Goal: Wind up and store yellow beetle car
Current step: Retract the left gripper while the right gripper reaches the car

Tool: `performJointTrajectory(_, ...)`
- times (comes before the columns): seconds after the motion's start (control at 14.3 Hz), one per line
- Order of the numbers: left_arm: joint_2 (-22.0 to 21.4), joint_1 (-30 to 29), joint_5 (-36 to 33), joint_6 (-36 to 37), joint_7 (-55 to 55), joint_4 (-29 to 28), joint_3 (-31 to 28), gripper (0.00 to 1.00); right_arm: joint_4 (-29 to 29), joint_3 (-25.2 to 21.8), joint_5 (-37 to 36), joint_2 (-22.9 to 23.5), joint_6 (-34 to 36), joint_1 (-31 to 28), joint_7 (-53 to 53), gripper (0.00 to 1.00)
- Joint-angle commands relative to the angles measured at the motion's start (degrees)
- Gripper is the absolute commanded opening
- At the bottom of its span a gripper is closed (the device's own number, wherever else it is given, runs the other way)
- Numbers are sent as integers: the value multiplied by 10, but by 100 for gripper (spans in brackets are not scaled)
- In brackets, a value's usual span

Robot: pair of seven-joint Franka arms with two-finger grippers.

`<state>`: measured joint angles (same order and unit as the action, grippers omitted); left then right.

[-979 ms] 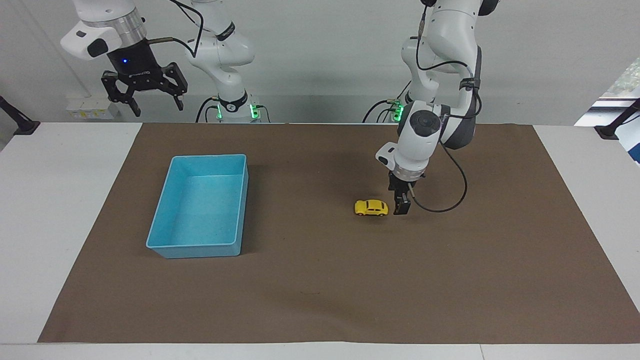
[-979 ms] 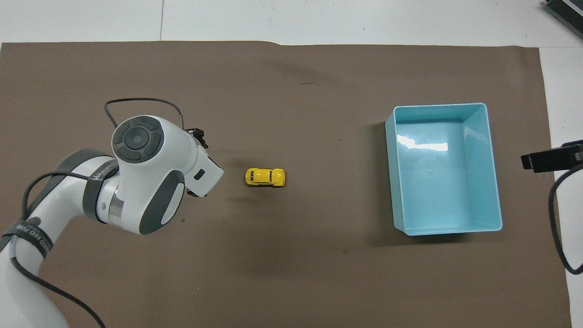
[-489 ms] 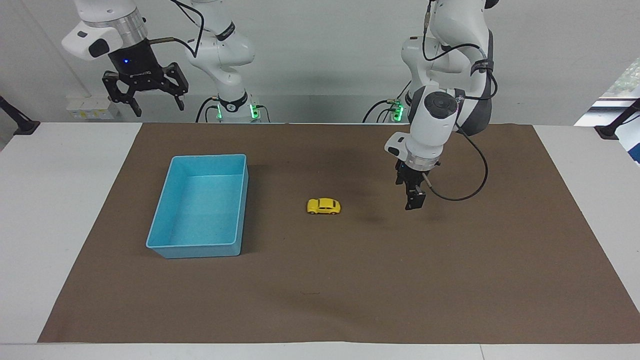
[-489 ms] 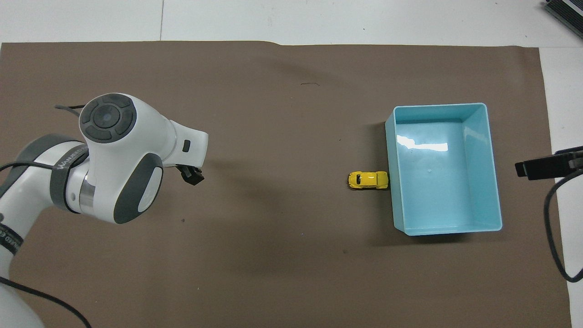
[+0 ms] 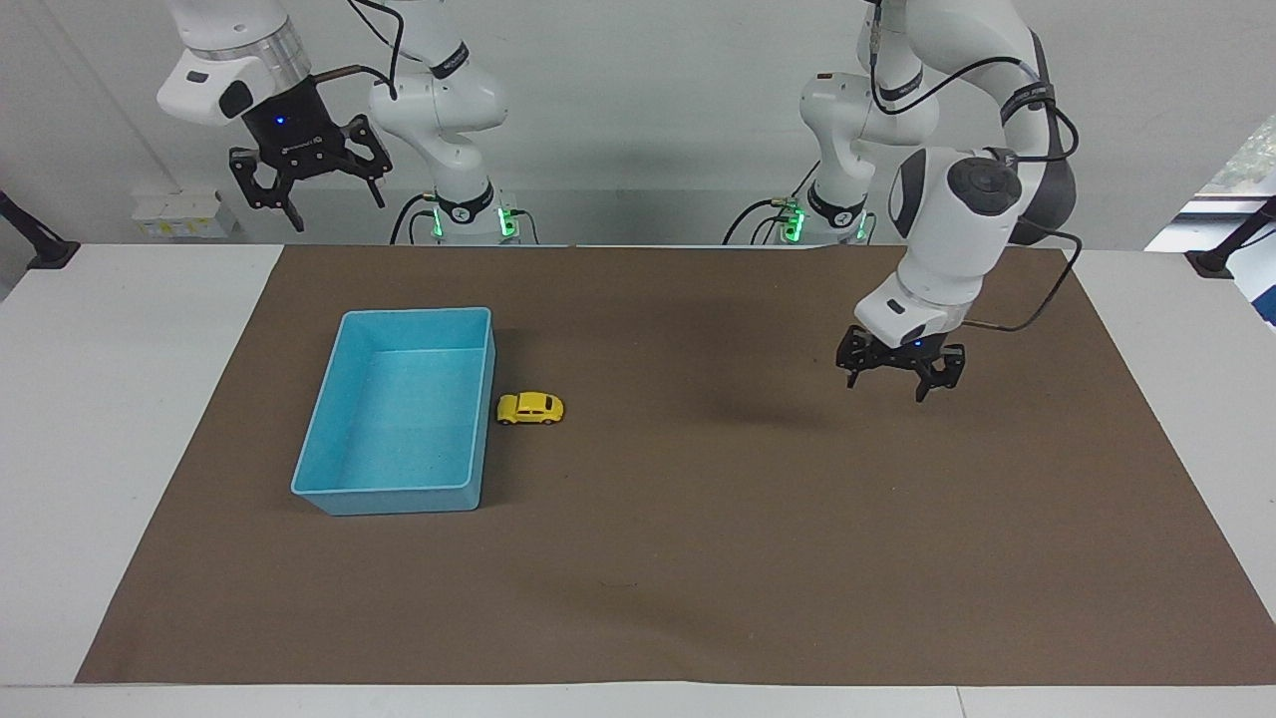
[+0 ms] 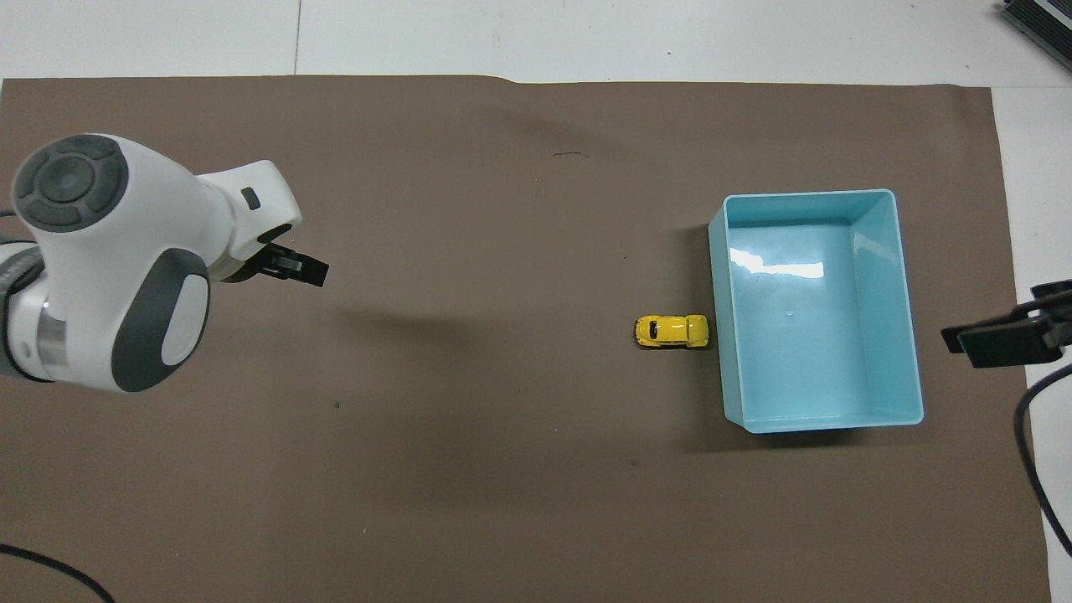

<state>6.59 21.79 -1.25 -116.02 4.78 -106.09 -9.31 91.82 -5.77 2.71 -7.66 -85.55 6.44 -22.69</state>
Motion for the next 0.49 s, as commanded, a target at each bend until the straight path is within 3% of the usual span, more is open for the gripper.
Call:
performJointTrajectory(0.0, -11, -16, -6, 63, -21, 36, 2, 100, 19, 5, 2, -12, -2, 17, -105, 100)
performJointTrajectory(0.14, -37, -38, -5, 83, -22, 42, 2, 100, 32, 5, -1, -11, 0, 40, -190, 100)
performJointTrajectory(0.42, -40, -84, 5, 130, -22, 72, 3, 100, 49, 5, -19, -10, -8, 73, -261, 100)
